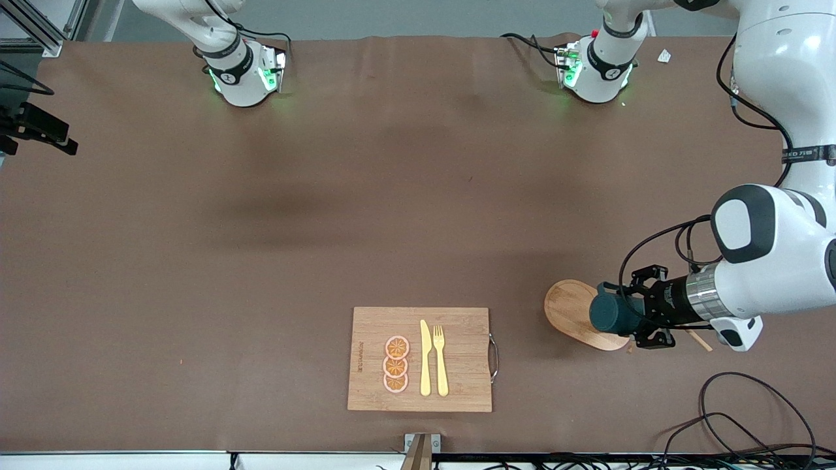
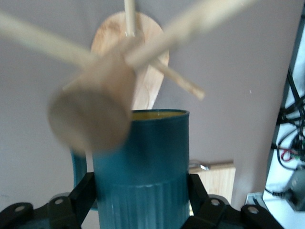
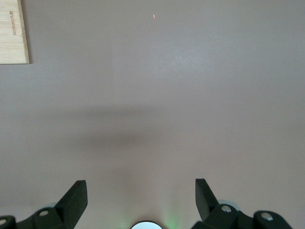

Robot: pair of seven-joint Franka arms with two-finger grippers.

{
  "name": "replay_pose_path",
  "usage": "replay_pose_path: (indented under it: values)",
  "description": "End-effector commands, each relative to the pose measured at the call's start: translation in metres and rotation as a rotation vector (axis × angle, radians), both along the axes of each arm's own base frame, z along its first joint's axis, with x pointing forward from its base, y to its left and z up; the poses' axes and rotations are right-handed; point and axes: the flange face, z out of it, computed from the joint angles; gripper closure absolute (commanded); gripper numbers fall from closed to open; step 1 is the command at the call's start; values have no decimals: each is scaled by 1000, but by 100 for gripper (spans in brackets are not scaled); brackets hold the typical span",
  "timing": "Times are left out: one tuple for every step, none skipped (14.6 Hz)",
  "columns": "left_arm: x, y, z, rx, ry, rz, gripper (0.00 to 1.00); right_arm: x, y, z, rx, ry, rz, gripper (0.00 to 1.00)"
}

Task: Transfer cup from left to right arm and place
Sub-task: 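Reach the left gripper to the teal mug on the stand and grasp it, then lift the teal mug off the stand and carry it to mid-table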

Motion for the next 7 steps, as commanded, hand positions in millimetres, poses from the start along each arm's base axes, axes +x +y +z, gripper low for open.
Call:
replay_pose_path:
  values:
    - [-4,-14,28,-27,-26,-10,47,-5,-1,1,16,-9,9,0]
    - [-6,-19,35,-32,-31,-18,47,-5,-1,1,14,-9,9,0]
    - [-10,-23,49,-32,-50,-25,47,-5,-1,1,16,-9,9,0]
    - [-12,-28,55,-35,-53,-34,47,-4,-1,1,15,-13,9,0]
    - [-17,-38,67,-34,-66,-53,47,-2,-2,1,15,-22,7,0]
    - [-22,-46,83,-36,-86,-65,47,-1,-3,-5,13,-19,5,0]
    - [-27,-60,92,-25,-99,-90,47,1,-3,-12,13,-19,5,0]
